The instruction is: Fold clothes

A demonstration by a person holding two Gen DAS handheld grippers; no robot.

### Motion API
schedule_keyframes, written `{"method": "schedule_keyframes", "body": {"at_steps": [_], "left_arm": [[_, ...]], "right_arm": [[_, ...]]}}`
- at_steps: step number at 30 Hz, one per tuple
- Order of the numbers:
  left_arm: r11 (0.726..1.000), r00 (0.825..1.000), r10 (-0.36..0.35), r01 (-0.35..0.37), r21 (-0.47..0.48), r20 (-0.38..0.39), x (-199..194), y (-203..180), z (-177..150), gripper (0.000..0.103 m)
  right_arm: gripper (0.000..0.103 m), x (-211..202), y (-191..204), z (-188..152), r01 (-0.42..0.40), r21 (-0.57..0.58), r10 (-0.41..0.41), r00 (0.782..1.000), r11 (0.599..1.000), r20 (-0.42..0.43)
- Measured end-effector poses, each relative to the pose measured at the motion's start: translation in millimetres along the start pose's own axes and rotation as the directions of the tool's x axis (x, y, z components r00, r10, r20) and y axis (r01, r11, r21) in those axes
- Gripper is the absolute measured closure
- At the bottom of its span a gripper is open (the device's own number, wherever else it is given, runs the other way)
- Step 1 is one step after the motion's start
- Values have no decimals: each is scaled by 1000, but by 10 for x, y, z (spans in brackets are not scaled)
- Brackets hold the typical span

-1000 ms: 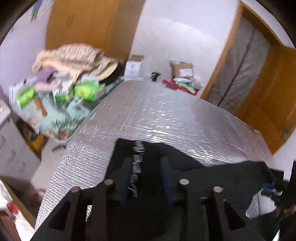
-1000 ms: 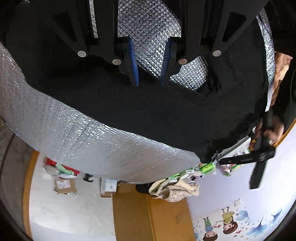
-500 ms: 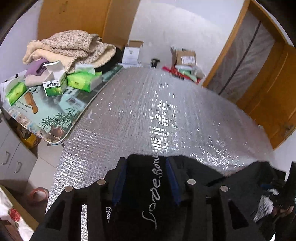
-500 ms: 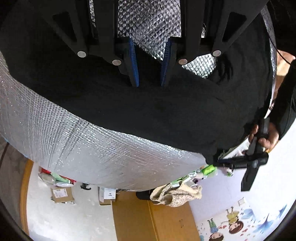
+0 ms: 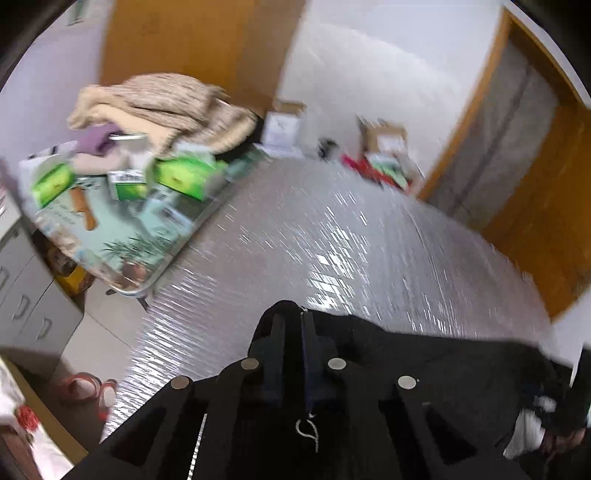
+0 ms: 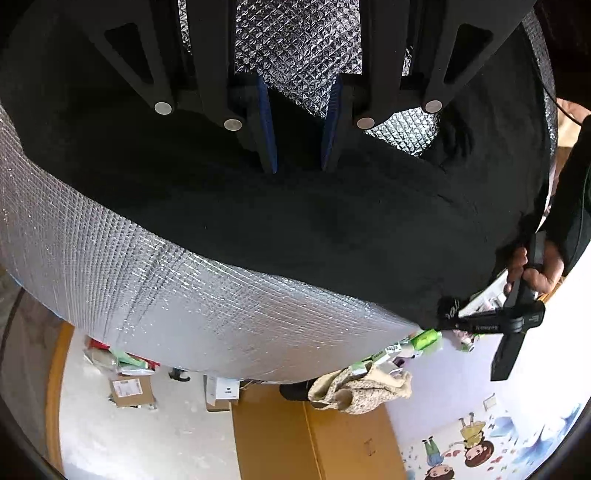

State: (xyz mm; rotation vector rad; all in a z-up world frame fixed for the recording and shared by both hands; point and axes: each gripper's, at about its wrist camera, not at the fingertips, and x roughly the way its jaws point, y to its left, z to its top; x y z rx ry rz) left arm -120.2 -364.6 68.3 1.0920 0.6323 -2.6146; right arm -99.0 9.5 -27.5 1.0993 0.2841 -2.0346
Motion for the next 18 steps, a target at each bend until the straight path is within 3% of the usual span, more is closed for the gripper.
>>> {"method": "schedule_keyframes", "body": {"at_steps": [2,9,11,15,18], "left_arm": [[998,1000,0,1,-56,16,-8,110,38,96],[990,995,-46,34,-140,-84,247,250,12,91],[983,994,-85,73,-168,-63,135,282,21,91],[991,999,-35,39,-130,39,-328,254,24,91],[993,996,-61,68,-94,71,-578,115,-84,91]], "right_arm": [[77,10,3,10,0,0,0,1000,1000,-2],[77,16,10,45,3,-1,-3,1000,1000,-9],[77,-2,13,53,8,-1,-8,1000,1000,-15],[77,-135,74,82,30,-27,-29,999,999,13],[77,-232,30,118,36,4,-37,998,999,59]]}}
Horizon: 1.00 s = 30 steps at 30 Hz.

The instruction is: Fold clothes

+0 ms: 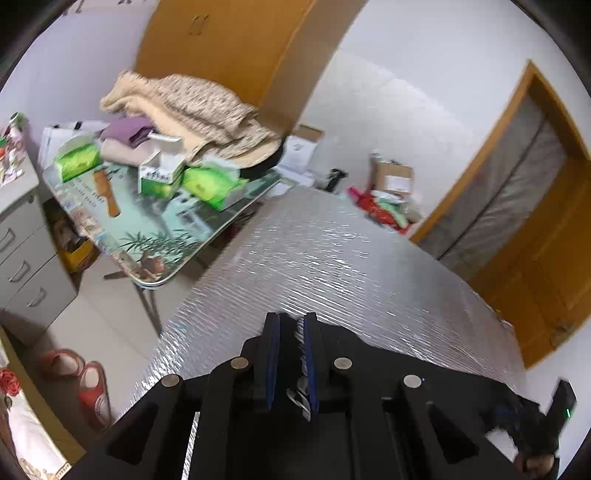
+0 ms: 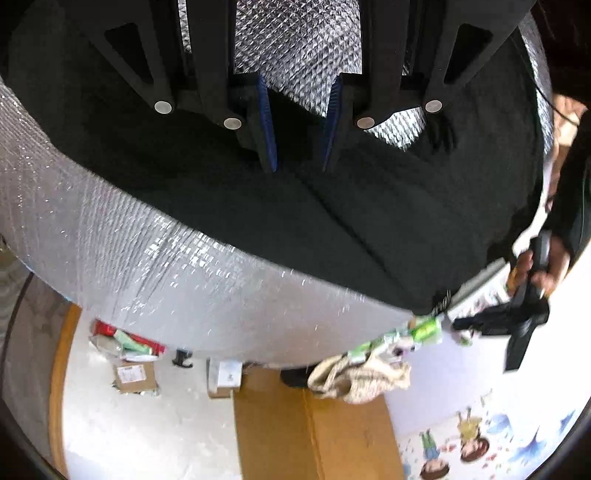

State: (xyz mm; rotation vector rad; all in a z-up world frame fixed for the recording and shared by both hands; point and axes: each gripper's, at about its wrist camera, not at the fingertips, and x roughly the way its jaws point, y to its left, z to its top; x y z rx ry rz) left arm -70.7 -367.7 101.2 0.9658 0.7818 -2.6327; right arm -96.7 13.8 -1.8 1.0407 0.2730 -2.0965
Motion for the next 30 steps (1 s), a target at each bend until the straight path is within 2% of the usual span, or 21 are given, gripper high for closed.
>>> {"method": "schedule_keyframes", "body": {"at_steps": [4,7,8,9,11,14,18,23,30], "left_arm": [[989,996,-33,45,141,-85,32,-377,-366,91],[984,986,2,28,174,-169,269,-427,-638,91],[986,984,19,11,165,-176,327,-376,-681,91],[988,982,35,-6,156,-183,379,-326,-721,94],[990,984,30,-5,144,-175,319,-295,-710,94],[980,990,66,-41,197,-123,125,-434,-707,94],[966,994,8,19,258,-106,-83,-744,-836,94],[953,991,-61,94,287,-123,-149,-1078,-996,94],[924,972,-146,201,326,-186,-164,-1625,-1350,94]], "right_arm": [[77,59,-177,79,31,88,-32,999,996,8],[77,235,-381,107,84,167,-77,996,982,-49],[78,278,-458,86,104,195,-92,993,975,-70],[79,273,-534,78,104,232,-91,994,967,-66],[78,197,-669,70,106,304,-98,994,947,-41],[77,-25,-695,37,138,317,-143,990,938,-7],[77,-323,-566,-77,110,269,-128,991,957,51],[77,-639,-548,-255,99,269,-130,987,958,98],[77,-1110,-741,-625,165,317,-211,971,934,115]]}}
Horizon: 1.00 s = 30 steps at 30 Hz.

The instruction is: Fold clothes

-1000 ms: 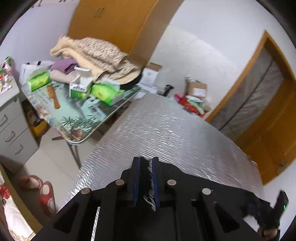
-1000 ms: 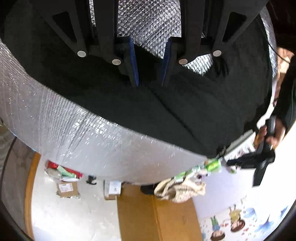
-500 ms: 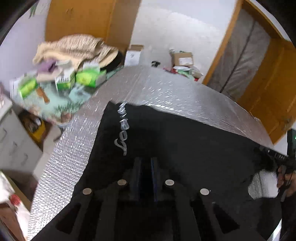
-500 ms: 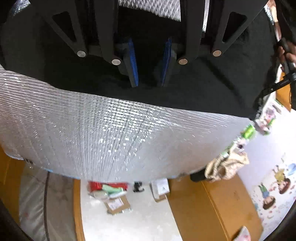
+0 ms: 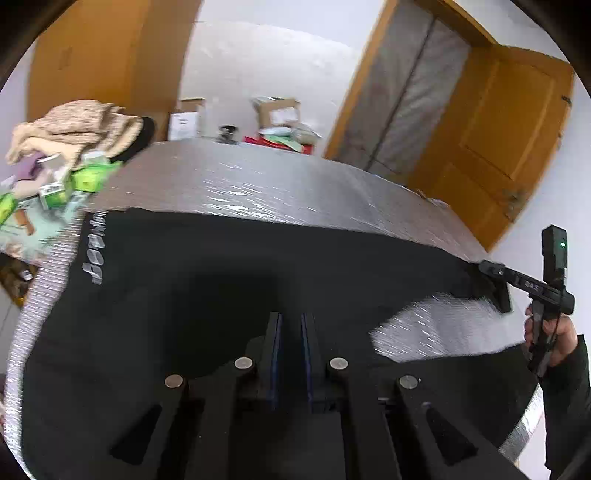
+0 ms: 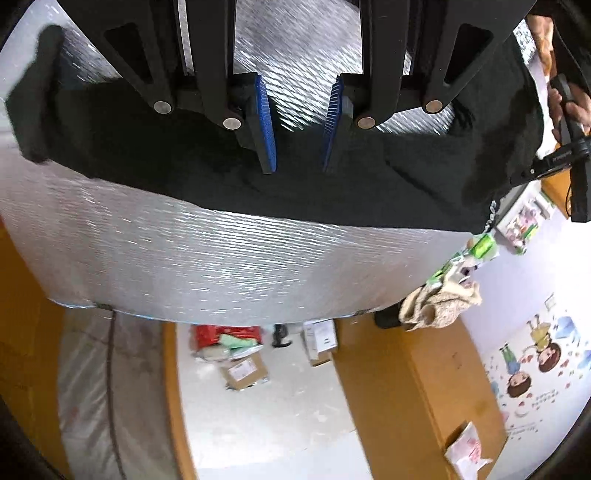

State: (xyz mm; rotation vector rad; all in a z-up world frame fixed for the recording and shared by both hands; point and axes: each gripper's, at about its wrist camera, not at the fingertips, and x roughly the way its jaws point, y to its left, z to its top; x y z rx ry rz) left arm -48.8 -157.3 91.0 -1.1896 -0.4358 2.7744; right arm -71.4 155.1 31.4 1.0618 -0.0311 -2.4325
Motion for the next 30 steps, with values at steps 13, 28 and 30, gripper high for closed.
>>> {"method": "schedule_keyframes", "body": {"at_steps": [13,28,30], "left_arm": [[988,997,-64,70,135,-46,232,-863,-407,94],[987,994,-43,58,152,-99,493,-1018,-489,94],[987,994,-38,53,150,-98,501,-1020,-485,94]], "right_arm": [[49,-826,-1310,-633,228,175,-236,971,958,29],[46,-637,-1435,-825,326,70,-324,945,943,-47],[54,-572,-1496,-821,347,56,-342,936,936,-79]]}}
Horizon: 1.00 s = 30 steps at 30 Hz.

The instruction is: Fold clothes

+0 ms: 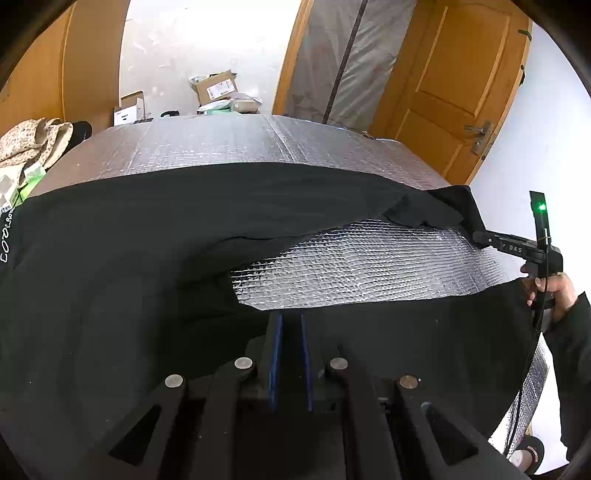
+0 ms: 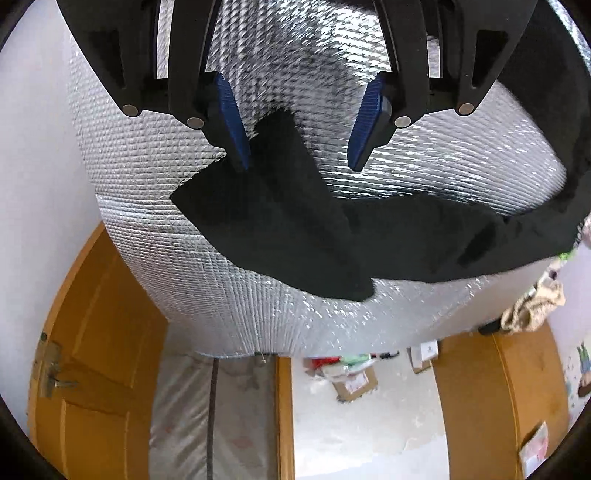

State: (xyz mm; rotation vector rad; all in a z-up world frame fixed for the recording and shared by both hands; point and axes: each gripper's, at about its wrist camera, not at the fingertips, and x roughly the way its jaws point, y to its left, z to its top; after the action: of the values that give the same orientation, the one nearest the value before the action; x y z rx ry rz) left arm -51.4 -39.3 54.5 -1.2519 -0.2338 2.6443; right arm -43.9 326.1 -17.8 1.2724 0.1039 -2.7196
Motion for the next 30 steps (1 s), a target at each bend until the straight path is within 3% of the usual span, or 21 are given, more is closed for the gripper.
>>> {"method": "schedule_keyframes", "body": {"at_steps": [1,2,6,10,13,16,18,20,25,30], "left_arm": [[1000,1000,4,-4,0,1,6,-2,4,94],[1000,1000,7,-7,0,1,11,-3,8,94],[1000,1000,12,-12,-2,-4,47,21,20,94],[1000,1000,12,-12,-7,-7,84,23,45,94],[1000,1000,7,-7,-11,9,64,22,89,94],[1000,1000,3,-3,-15,30,31,20,137,94],[1000,998,2,-1,-18,61,-16,17,194,94],[1000,996,1,1,-21,93,-64,15,251,94],[1000,992,8,-5,-23,124,-103,32,368,94],[999,992,41,-39,-15,116,-36,58,474,94]], "right_arm": [[81,19,-28,9,11,4,-11,1000,1000,-13],[101,6,-67,20,16,17,-16,1000,1000,-14],[100,-309,-229,151,21,66,-27,995,998,96],[100,-551,-358,542,61,97,-80,976,993,204],[100,-508,-420,910,123,103,-144,961,987,235],[99,-348,-496,1116,133,158,-166,961,978,221],[89,-189,-578,1254,129,208,-171,965,969,198],[63,-89,-591,1272,108,228,-152,970,968,187],[62,-55,-628,1073,72,254,-124,973,965,195],[61,7,-978,844,49,373,-116,980,927,159]]}}
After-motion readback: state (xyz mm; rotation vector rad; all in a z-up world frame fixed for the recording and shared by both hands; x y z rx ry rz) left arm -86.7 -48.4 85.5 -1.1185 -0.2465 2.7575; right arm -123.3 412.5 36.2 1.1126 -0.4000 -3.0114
